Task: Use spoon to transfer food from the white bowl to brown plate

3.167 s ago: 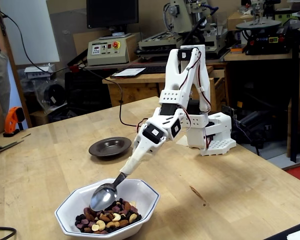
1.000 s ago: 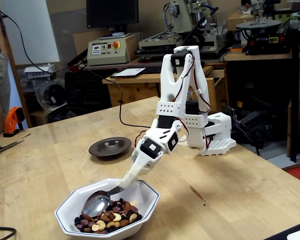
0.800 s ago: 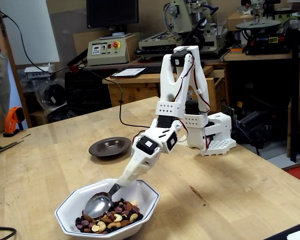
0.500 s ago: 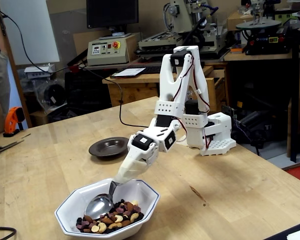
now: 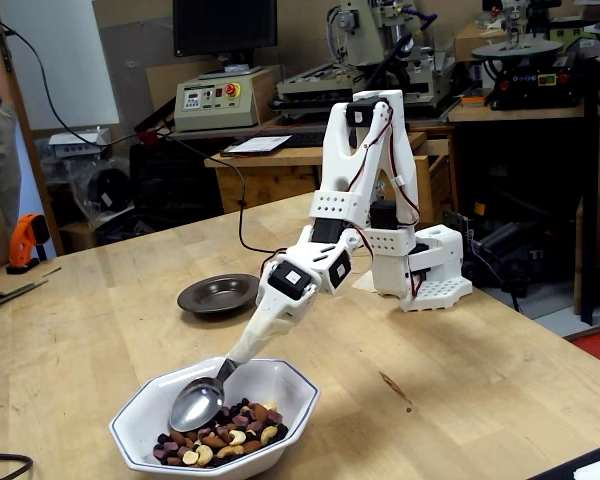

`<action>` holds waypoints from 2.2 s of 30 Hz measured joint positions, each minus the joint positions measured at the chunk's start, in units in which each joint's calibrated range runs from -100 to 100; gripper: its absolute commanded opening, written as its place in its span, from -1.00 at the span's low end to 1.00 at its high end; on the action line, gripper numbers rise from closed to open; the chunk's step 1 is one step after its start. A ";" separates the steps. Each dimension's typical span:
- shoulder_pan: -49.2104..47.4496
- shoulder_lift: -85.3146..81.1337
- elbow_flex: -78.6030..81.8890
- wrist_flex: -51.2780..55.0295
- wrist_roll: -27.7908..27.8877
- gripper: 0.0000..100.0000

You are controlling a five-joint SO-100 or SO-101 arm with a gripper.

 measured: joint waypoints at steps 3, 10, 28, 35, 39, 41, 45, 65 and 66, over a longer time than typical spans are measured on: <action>1.46 0.00 0.00 0.00 1.22 -0.91; 5.47 -0.09 0.00 0.00 1.66 -0.92; -2.26 -0.09 0.00 0.00 -4.64 -0.92; -4.67 -0.09 0.00 0.00 -10.99 -0.92; -5.84 -0.09 0.00 0.00 -14.60 -0.92; -5.91 -0.09 0.00 0.00 -15.97 -0.92; -5.91 -0.09 0.00 0.00 -18.22 -0.92; -5.91 -1.12 0.00 0.00 -27.11 -0.92; -5.91 -1.12 0.00 0.00 -27.11 -0.92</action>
